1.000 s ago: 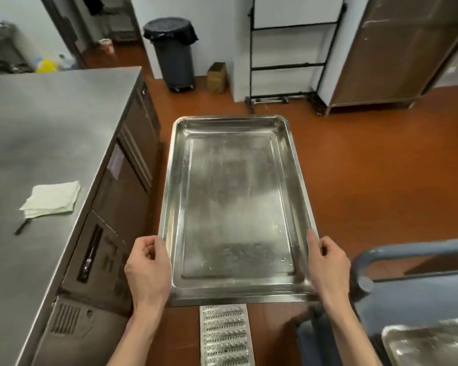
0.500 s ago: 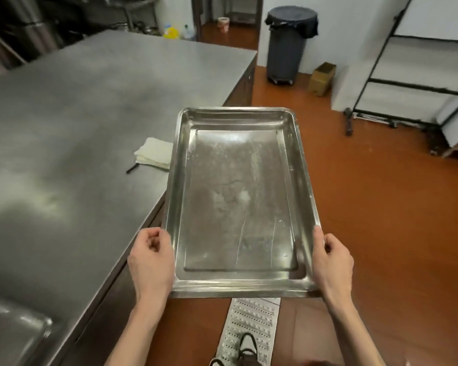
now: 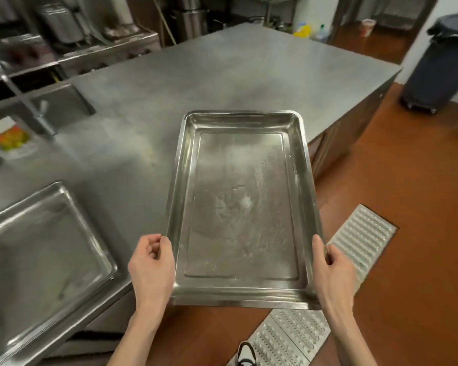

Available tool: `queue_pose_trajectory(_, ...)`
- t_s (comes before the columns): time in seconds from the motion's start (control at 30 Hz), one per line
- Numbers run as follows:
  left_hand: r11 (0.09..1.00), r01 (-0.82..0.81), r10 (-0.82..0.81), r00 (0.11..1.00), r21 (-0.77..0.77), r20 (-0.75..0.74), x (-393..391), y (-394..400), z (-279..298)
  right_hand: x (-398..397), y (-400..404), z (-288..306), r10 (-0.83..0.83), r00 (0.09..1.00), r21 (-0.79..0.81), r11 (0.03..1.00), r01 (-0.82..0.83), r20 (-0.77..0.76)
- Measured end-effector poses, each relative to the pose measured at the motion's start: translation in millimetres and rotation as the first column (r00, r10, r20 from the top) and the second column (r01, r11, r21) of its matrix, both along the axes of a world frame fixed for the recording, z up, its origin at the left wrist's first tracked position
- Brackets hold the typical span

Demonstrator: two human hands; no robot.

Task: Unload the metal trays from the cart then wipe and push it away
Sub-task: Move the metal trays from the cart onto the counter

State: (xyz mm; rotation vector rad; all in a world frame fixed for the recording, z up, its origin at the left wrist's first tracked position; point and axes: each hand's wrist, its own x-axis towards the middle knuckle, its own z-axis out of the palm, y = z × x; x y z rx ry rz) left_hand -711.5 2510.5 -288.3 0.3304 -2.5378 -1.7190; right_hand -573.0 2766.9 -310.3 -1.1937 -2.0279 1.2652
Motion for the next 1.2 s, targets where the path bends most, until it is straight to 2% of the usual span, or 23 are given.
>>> queue_pose_trajectory(0.23,0.98,-0.201,0.201,0.98,-0.015,-0.01,-13,-29,2,-66,0,-9,0.202,0.979,-0.048,0.978,-0.203,-0.021)
queue_pose_trajectory(0.53,0.899,-0.437,0.437,0.899,-0.024,-0.015,-17,-92,5,-139,-56,10,0.456,0.89,-0.059,0.888,-0.457,-0.031)
queue_pose_trajectory(0.8,0.825,-0.555,0.561,0.827,-0.101,0.035,-32,-183,-11,-207,-141,1,0.583,0.812,-0.011,0.812,-0.583,-0.018)
queue_pose_trajectory(0.93,0.808,-0.57,0.584,0.808,-0.149,0.078,-43,-233,-18,-233,-187,-9,0.645,0.764,-0.006,0.764,-0.645,-0.008)
queue_pose_trajectory(1.2,0.764,-0.6,0.628,0.776,-0.236,0.062,-59,-326,-32,-278,-288,-27,0.728,0.686,-0.005,0.686,-0.728,-0.008)
